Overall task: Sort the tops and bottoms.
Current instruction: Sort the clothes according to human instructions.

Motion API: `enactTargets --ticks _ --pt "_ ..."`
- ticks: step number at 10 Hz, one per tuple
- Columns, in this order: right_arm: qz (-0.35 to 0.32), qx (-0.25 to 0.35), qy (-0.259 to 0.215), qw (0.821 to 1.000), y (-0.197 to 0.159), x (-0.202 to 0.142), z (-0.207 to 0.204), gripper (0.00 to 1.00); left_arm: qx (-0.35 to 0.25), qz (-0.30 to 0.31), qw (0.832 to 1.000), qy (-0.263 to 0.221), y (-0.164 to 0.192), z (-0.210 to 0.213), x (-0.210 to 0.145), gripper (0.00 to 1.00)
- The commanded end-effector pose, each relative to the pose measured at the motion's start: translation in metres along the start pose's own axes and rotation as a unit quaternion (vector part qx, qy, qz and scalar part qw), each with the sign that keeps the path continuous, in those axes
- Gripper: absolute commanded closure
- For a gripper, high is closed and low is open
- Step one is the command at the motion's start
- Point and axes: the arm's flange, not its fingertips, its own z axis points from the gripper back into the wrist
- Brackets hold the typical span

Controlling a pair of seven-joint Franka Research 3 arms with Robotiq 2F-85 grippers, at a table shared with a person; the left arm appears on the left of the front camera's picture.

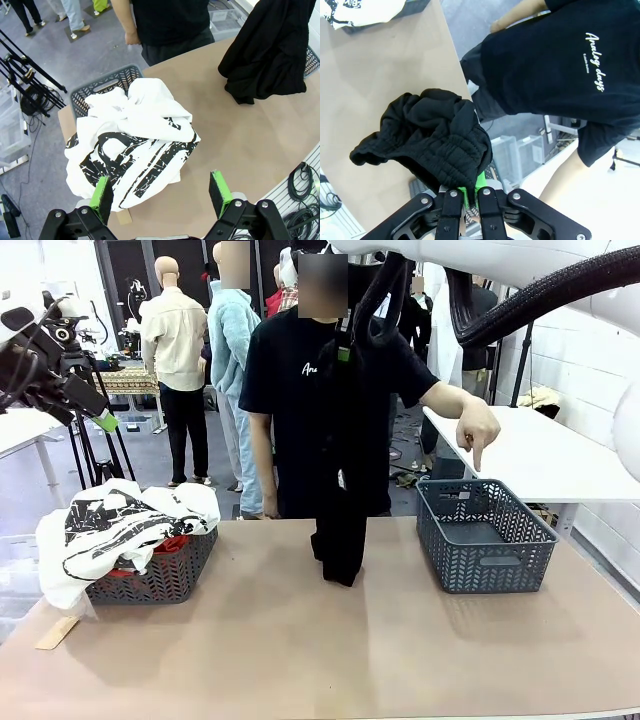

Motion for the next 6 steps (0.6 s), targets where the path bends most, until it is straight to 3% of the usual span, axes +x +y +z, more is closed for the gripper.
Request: enactTargets --ticks 1,6 --pt "-0.009 -0.005 -0.008 1.000 0.0020 -0.0005 0.0011 1.00 0.006 0.002 1.000 -0.004 0.0004 -0.0001 -0.0006 0.00" --pt "0.000 0.000 0.000 1.000 0.0000 0.0000 0.0000 1.00 0.006 0.002 1.000 -0.004 0.0004 -0.0001 -0.0006 0.00"
